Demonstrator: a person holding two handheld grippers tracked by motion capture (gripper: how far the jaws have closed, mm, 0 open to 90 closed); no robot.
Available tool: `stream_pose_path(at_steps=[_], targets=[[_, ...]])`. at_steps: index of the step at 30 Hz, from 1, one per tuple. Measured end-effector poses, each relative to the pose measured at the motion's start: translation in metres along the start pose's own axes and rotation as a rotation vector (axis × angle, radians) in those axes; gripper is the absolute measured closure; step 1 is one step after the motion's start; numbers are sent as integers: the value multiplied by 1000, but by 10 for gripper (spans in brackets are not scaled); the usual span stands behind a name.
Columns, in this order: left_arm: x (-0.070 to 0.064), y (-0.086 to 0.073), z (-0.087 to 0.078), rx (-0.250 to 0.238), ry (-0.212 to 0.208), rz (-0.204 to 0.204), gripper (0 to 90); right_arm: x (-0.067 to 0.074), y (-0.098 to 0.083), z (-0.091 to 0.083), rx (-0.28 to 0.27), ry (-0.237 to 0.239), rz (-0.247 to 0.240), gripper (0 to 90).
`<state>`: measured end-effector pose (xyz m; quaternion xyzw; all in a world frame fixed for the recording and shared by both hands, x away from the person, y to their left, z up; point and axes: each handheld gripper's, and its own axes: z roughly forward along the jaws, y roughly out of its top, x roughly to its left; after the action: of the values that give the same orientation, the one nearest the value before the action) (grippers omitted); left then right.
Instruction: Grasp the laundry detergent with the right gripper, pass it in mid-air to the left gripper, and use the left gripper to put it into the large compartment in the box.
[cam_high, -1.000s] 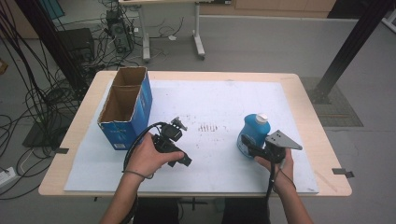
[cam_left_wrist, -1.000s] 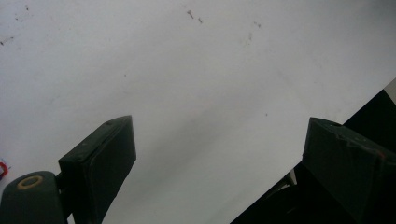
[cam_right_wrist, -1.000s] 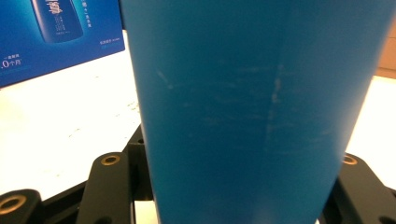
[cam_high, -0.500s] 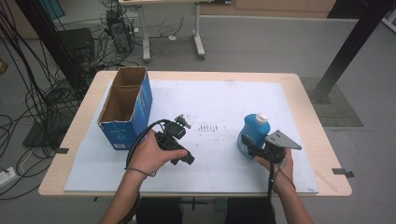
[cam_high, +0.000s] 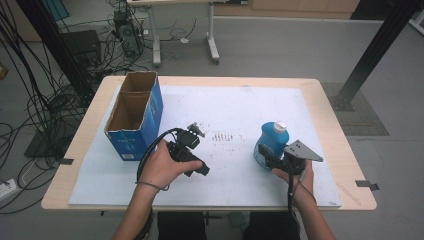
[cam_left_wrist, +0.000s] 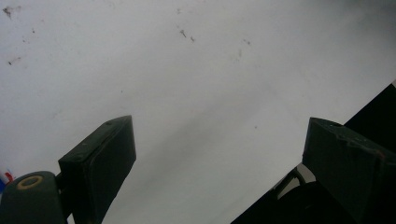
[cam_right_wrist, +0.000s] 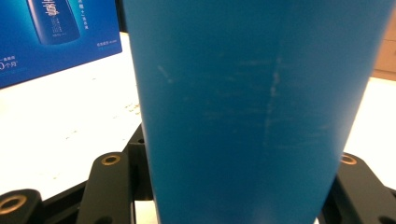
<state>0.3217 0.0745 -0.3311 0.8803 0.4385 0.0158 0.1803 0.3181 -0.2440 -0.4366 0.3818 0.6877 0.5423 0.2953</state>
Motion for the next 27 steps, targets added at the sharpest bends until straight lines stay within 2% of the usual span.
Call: stream_pose_path(at_steps=[6,27], targets=[[2,1,-2,-3,10,-3,100,0,0,0,2,-1,-1,434],[4,2,1,0,6,-9,100,0,1,0,6,1,0,434]])
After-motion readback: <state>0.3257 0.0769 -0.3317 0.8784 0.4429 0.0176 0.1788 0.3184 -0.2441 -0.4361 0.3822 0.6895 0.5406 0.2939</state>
